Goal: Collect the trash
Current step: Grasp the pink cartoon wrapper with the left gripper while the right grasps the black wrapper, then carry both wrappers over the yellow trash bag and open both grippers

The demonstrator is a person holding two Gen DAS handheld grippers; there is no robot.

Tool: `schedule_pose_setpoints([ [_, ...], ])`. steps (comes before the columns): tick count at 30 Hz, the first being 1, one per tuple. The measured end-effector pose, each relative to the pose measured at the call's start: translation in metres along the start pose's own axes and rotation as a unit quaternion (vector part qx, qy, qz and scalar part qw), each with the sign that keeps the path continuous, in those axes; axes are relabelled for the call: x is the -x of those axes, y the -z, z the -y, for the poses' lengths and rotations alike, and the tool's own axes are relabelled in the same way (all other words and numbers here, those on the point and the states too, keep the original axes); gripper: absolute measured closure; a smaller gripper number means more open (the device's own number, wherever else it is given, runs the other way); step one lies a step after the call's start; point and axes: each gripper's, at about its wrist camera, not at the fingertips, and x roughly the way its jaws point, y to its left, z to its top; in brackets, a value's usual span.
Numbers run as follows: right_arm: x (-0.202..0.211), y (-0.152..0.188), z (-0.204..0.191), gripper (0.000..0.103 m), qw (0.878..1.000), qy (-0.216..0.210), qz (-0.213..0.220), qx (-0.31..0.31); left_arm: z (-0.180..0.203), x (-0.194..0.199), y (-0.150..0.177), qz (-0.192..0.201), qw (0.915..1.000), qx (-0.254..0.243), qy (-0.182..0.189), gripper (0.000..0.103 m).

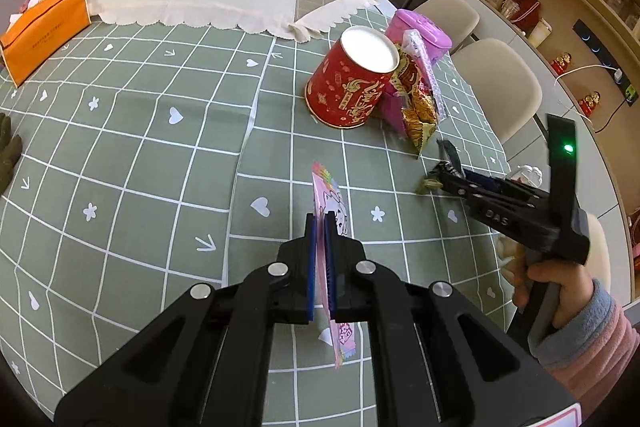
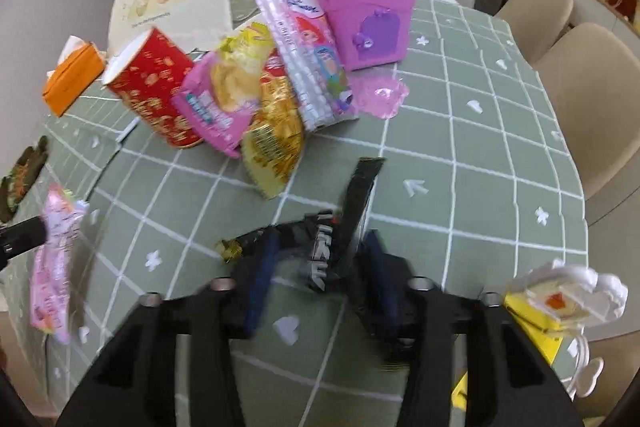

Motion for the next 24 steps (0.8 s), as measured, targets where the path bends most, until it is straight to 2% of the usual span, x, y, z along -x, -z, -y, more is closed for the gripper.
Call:
schedule_pose_setpoints([
  [8, 0.077, 0.011, -0.005, 0.075, 0.998, -0.028, 0.055, 0.005, 0.032, 0.024, -0.002, 0.028, 0.9993, -0.024, 0.004, 0.099],
  [13, 0.14, 0.019, 0.005, 0.075, 0.994, -0.033, 0.102, 0.003, 0.076, 0.056, -0.004, 0.063, 0.9964, -0.055, 0.01, 0.099],
  [24, 0.264, 0.065, 0.059, 0.075, 0.982, 0.017, 0.187, 0.004, 0.187, 0.111, 0.012, 0.122, 0.9853, -0.111, 0.043, 0.099],
])
